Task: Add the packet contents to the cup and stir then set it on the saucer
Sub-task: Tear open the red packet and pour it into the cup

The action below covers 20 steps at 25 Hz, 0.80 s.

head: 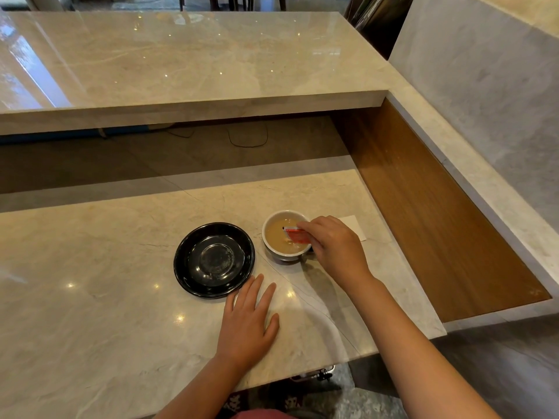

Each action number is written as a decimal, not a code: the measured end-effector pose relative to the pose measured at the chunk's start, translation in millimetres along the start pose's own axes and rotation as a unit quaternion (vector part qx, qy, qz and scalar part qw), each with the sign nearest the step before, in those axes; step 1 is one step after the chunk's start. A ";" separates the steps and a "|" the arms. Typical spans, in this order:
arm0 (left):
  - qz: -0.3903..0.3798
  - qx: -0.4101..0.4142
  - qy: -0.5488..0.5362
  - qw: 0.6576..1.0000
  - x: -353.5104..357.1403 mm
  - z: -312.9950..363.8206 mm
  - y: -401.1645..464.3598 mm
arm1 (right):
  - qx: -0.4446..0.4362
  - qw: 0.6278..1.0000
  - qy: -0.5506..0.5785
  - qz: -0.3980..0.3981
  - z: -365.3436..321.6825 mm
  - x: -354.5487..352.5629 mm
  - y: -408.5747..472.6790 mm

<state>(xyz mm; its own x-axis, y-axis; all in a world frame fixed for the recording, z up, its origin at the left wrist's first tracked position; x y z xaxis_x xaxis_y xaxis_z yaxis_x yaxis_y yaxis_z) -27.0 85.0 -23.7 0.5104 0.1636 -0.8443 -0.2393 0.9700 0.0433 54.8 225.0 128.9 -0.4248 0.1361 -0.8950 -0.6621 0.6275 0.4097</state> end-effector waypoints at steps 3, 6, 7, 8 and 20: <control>-0.001 0.000 0.002 1.000 0.0 0.0 -0.3 | 0.038 0.999 0.032 0.002 7.7 3.5 -1.9; -0.001 0.001 0.002 1.000 0.1 0.6 0.5 | 0.176 0.976 0.129 -0.025 30.3 14.0 -15.8; -0.001 0.003 0.001 1.000 -0.1 1.0 0.8 | 0.228 0.957 0.175 -0.028 37.7 16.8 -23.9; 0.000 0.004 -0.001 1.000 -0.4 1.4 0.7 | 0.278 0.934 0.224 -0.023 44.4 18.6 -33.1; 0.001 0.012 0.002 1.000 -0.4 2.7 -0.2 | 0.533 0.421 0.731 0.065 61.5 57.1 -127.3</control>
<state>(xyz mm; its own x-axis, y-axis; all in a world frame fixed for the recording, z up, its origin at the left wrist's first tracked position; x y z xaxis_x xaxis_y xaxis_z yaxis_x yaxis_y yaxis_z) -24.9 85.2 -22.0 0.5066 0.1653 -0.8462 -0.2204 0.9737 0.0583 152.9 200.1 14.8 -0.8564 0.0947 0.5076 -0.2523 0.7810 -0.5713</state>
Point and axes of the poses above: each hand's wrist, its own y-axis towards the middle knuckle, its own x-axis out of the palm, z = x × y, the point moved 9 cm from there along y, towards the middle knuckle, and after that the axes turned 15 degrees about -y, right-handed, at the moved point
